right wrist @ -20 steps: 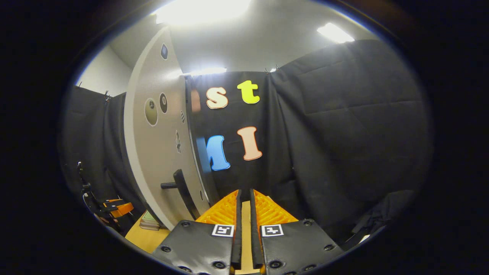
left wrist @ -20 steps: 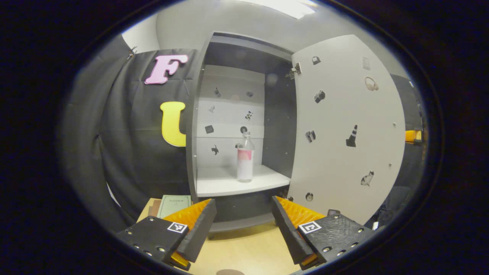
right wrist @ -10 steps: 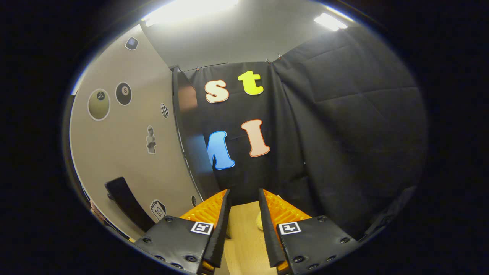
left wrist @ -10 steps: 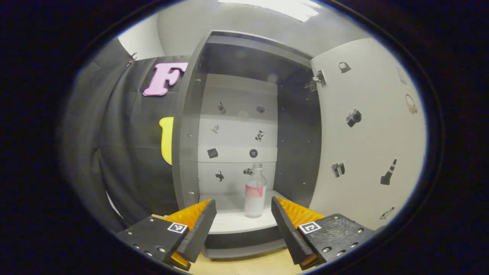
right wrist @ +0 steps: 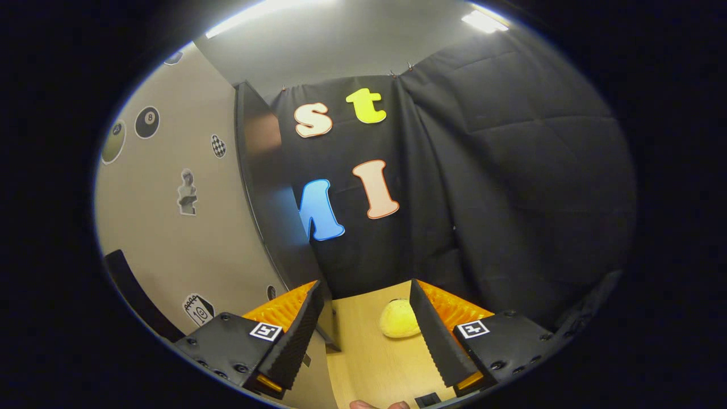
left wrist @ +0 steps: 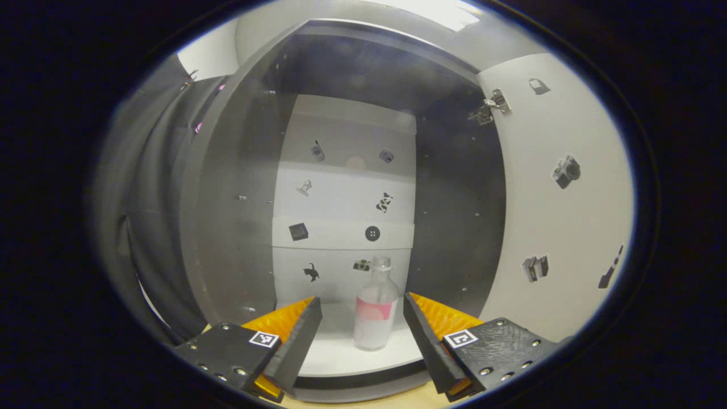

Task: Open the cabinet door with the right hand, grasp the bottle in the cabinet with the left hand and place it on the coaster, then close the cabinet door with the right hand.

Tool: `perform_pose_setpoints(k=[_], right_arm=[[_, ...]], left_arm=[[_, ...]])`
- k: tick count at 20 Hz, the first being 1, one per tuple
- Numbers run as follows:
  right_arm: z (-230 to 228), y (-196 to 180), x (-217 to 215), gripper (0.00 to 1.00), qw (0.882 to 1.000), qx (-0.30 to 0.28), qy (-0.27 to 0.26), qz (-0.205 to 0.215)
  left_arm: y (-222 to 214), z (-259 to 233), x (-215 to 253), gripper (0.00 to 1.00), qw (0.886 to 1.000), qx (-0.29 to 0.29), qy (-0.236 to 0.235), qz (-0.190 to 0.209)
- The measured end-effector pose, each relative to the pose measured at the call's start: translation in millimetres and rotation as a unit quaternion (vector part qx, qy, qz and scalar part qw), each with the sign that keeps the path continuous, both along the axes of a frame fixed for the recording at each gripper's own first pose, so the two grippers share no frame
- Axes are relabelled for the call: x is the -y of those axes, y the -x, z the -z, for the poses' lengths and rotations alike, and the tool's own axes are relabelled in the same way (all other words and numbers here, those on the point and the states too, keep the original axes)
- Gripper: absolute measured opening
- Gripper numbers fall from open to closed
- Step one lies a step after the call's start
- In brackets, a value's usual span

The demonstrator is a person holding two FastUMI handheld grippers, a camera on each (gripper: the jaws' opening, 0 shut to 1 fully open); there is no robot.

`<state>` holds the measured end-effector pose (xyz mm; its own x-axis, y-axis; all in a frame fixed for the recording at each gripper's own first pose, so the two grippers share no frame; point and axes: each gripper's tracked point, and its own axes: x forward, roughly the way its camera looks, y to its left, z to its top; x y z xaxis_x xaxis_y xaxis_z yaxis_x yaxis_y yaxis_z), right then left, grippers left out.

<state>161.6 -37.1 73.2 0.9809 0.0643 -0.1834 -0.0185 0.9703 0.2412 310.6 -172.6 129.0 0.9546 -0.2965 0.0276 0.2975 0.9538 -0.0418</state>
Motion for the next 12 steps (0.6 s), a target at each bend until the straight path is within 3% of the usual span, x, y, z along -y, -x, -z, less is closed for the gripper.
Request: perform_pose_setpoints(k=[1,6,12], right_arm=[[2,-4,2,0.96,1.0,-0.002,-0.001,0.001],[9,-17,13,0.96,1.0,-0.006,0.006,0.005],[25,-27,34,0.96,0.999,-0.027,-0.004,0.022]], left_arm=[[-8,-1,2,0.87,1.0,0.001,0.003,0.001],[-43,8,16,0.89,0.999,-0.015,0.026,0.018],[-70,24,34,0.87,0.999,-0.026,0.008,0.027]])
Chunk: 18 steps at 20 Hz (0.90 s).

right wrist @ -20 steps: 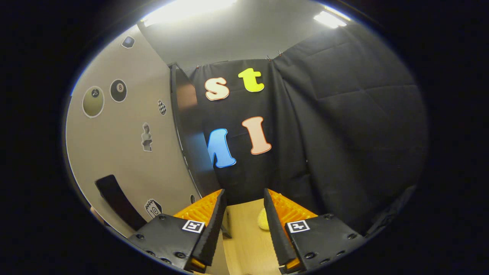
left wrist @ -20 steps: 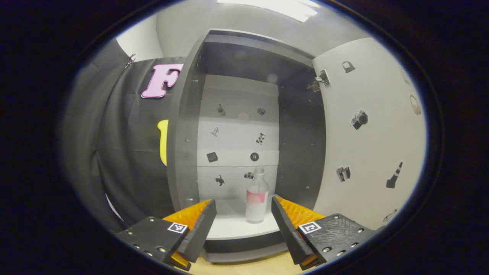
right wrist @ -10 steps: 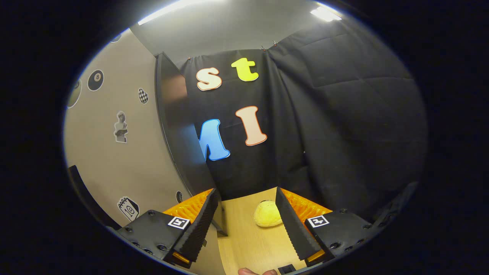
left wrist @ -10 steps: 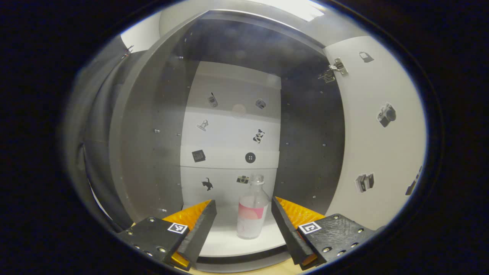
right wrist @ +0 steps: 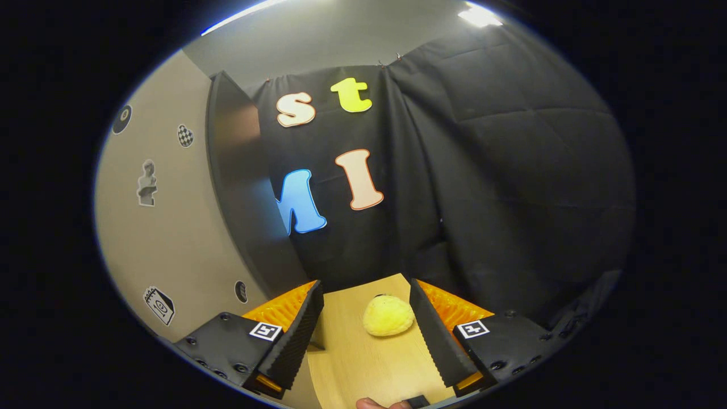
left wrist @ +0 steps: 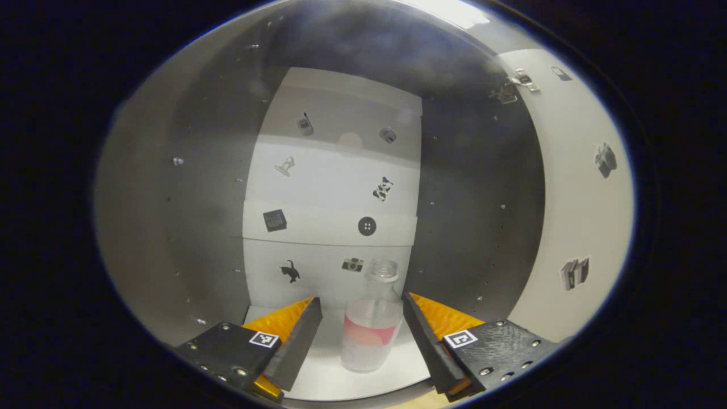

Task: Open the cabinet door with the right hand, grasp the bottle in the cabinet with the left hand and place it on the coaster, then close the cabinet door with the right hand.

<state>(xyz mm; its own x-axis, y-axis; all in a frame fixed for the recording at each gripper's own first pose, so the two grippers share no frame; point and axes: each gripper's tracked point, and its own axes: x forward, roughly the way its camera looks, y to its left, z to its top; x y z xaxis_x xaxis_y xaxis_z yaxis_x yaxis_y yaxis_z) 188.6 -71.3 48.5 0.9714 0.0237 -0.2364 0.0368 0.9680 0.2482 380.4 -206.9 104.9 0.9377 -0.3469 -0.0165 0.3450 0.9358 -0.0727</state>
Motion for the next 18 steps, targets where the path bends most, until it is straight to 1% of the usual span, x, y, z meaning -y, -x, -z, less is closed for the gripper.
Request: perform_pose_setpoints(k=[1,2,3,5,6,7,8,9,10,11,14,15,17,18], right_arm=[[1,-2,1,0.96,1.0,-0.002,-0.003,0.0],[3,-3,2,0.96,1.0,-0.002,0.002,0.001],[4,-4,5,0.96,1.0,-0.003,0.015,0.006],[10,-7,8,0.96,0.999,-0.011,0.038,0.006],[12,-7,7,0.96,0.999,-0.015,0.044,0.005],[11,-9,6,0.96,0.999,-0.015,0.046,0.003],[12,-11,6,0.96,0.999,-0.014,0.044,0.001],[13,-13,5,0.96,0.999,-0.015,0.04,-0.001],[14,-15,5,0.96,0.999,-0.015,0.036,-0.001],[14,-17,5,0.96,0.999,-0.015,0.033,-0.001],[17,-19,7,0.96,1.0,-0.016,0.025,0.0],[17,-20,7,0.96,1.0,-0.017,0.022,-0.001],[19,-21,6,0.96,1.0,-0.017,0.016,-0.002],[19,-24,6,0.96,1.0,-0.016,0.014,-0.002]], left_arm=[[-4,3,2,0.92,1.0,-0.001,-0.003,-0.001],[-9,4,6,0.87,1.0,-0.001,-0.004,-0.001],[-11,6,11,0.89,1.0,0.0,-0.005,0.004],[-18,9,17,0.89,1.0,0.002,-0.006,0.006],[-20,12,17,0.87,1.0,0.0,-0.009,0.005],[-22,14,19,0.87,1.0,-0.003,-0.008,0.006],[-23,16,22,0.89,1.0,-0.007,-0.004,0.009],[-23,19,23,0.87,1.0,-0.01,0.002,0.012],[-24,20,23,0.87,1.0,-0.013,0.007,0.012],[-23,22,22,0.89,1.0,-0.016,0.01,0.011],[-25,24,18,0.89,1.0,-0.021,0.011,0.0],[-32,25,14,0.87,1.0,-0.016,0.01,-0.006],[-26,24,13,0.75,1.0,-0.017,0.007,-0.003],[-25,23,12,0.76,1.0,-0.015,0.007,-0.002]])
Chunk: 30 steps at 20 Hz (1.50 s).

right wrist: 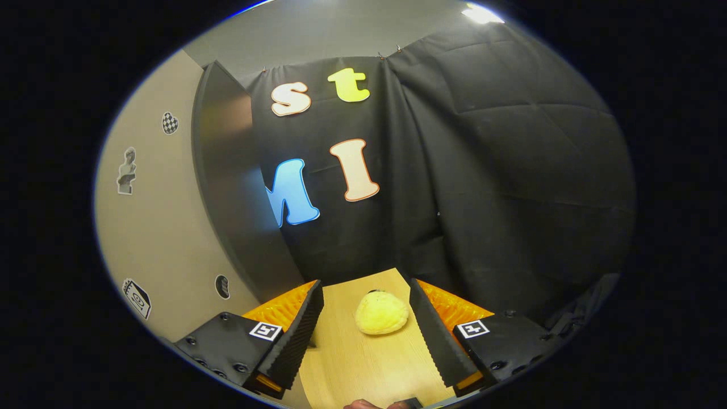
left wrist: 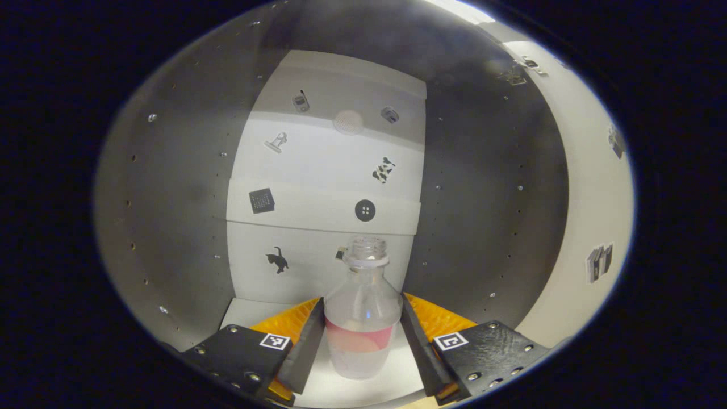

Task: Open the cabinet door with the right hand, grasp the bottle in the cabinet with the left hand and place it on the coaster, then close the cabinet door with the right hand.

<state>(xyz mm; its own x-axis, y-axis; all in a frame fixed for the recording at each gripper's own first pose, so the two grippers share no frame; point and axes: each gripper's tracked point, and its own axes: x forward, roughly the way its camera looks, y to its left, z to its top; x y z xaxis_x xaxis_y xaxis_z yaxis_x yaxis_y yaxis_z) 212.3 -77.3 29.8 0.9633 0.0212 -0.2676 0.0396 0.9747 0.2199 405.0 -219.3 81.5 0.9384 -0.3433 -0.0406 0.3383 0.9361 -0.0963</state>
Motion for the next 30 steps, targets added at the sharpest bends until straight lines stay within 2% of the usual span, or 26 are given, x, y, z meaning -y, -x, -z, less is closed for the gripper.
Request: perform_pose_setpoints(k=[3,9,11,12,14,15,16,17,19,20,25,30], right_arm=[[0,-4,-2,0.96,1.0,0.001,-0.008,-0.004],[3,-15,-8,0.96,1.0,0.002,-0.003,-0.021],[4,-15,-14,0.96,1.0,0.002,-0.01,-0.028],[3,-15,-17,0.89,0.999,0.003,-0.012,-0.032],[1,-13,-21,0.89,0.999,0.006,-0.009,-0.035],[-1,-11,-23,0.96,0.999,0.009,-0.008,-0.037],[-3,-8,-25,0.96,0.999,0.014,-0.007,-0.037],[-5,-4,-27,0.89,0.999,0.019,-0.008,-0.035],[-7,6,-32,0.89,0.999,0.025,-0.016,-0.031],[-8,12,-36,0.96,0.999,0.027,-0.022,-0.03],[-10,45,-51,0.96,0.999,0.022,-0.015,-0.035],[-27,73,-69,0.96,0.998,0.035,-0.021,-0.05]], left_arm=[[6,-1,3,0.71,1.0,0.008,-0.009,0.005],[26,-14,3,0.72,0.997,0.057,-0.057,-0.007],[38,-22,5,0.72,0.996,0.07,-0.054,0.002],[44,-23,3,0.72,0.996,0.071,-0.052,0.002],[56,-29,-3,0.72,0.996,0.077,-0.039,-0.001],[64,-32,-6,0.72,0.996,0.079,-0.03,-0.001],[73,-32,-9,0.7,0.996,0.081,-0.023,-0.001],[82,-34,-13,0.7,0.996,0.083,-0.017,0.002],[105,-33,-23,0.68,0.997,0.08,-0.017,0.002],[116,-32,-30,0.68,0.997,0.08,-0.022,0.002],[182,-25,-66,0.7,0.996,0.079,-0.031,-0.009],[250,3,-110,0.68,0.995,0.072,-0.053,-0.033]])
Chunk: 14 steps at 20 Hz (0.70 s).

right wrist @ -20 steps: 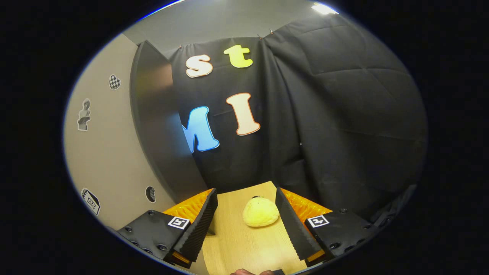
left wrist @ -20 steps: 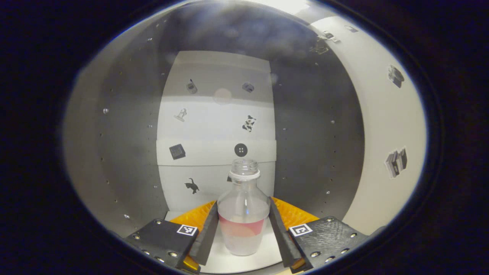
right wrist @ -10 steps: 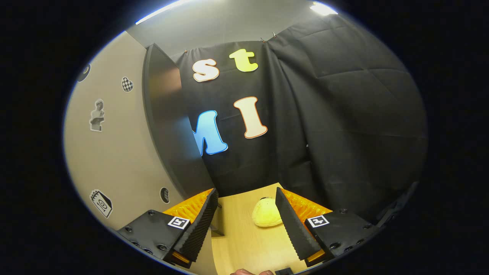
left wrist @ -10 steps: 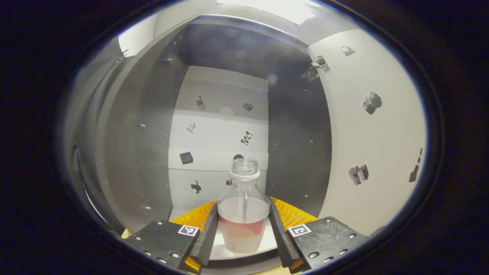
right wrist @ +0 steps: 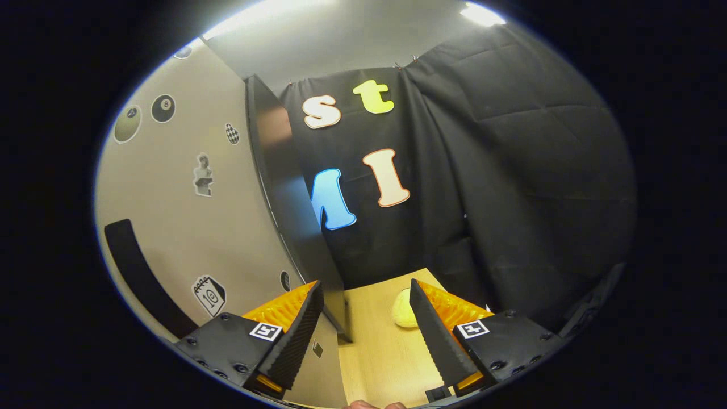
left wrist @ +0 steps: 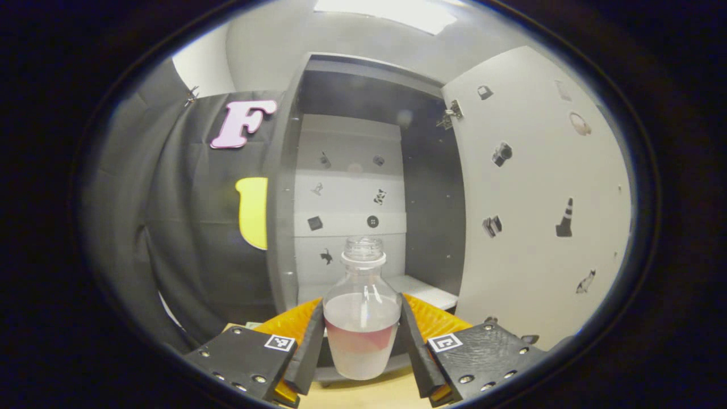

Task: Open the cabinet door with the right hand, grasp the bottle in the cabinet with the left hand and place it on the coaster, then close the cabinet door with the right hand.

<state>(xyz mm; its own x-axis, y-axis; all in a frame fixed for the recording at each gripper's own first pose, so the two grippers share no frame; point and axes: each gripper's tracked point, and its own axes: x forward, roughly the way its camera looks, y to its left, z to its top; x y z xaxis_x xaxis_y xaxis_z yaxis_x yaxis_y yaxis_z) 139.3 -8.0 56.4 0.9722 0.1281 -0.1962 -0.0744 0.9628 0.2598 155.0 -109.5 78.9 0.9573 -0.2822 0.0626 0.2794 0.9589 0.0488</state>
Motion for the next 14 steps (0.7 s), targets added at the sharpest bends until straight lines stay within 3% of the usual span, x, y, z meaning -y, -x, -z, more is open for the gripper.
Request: perform_pose_setpoints(k=[7,14], right_arm=[[-10,35,-9,0.96,1.0,0.005,-0.002,0.008],[-18,58,-6,0.96,0.999,0.015,0.008,0.035]], left_arm=[[77,75,-48,0.68,1.0,-0.01,0.012,-0.026],[115,188,-70,0.7,0.997,-0.041,0.019,-0.068]])
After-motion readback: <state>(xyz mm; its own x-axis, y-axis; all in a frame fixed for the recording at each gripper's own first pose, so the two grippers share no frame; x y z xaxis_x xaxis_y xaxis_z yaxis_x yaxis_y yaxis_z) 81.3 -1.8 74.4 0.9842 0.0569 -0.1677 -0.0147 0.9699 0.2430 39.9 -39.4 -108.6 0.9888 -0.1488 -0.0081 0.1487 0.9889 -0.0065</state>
